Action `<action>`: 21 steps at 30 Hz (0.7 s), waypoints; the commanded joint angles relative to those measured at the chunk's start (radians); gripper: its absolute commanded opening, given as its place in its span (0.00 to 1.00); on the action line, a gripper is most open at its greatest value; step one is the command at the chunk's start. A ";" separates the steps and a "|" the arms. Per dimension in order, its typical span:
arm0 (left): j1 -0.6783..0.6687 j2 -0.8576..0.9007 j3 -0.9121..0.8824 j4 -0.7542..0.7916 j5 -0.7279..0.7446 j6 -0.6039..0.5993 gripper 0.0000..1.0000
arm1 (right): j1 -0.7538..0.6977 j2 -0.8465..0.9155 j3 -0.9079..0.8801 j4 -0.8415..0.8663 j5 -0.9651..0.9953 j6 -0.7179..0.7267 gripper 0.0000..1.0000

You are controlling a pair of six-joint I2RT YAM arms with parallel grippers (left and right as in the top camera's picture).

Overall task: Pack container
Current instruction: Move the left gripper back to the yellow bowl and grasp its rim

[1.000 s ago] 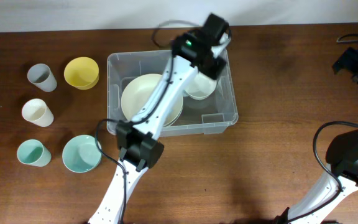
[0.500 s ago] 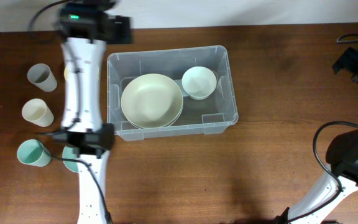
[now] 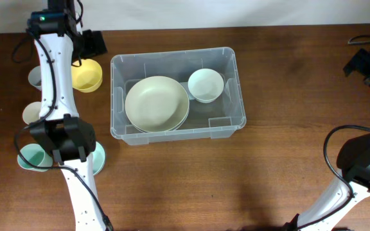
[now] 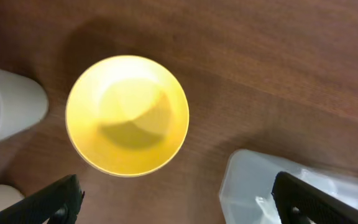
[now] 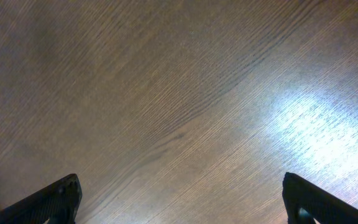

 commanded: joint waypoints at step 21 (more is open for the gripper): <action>0.008 0.045 -0.108 0.098 -0.064 0.305 0.95 | -0.006 0.003 -0.004 0.000 0.011 0.000 0.99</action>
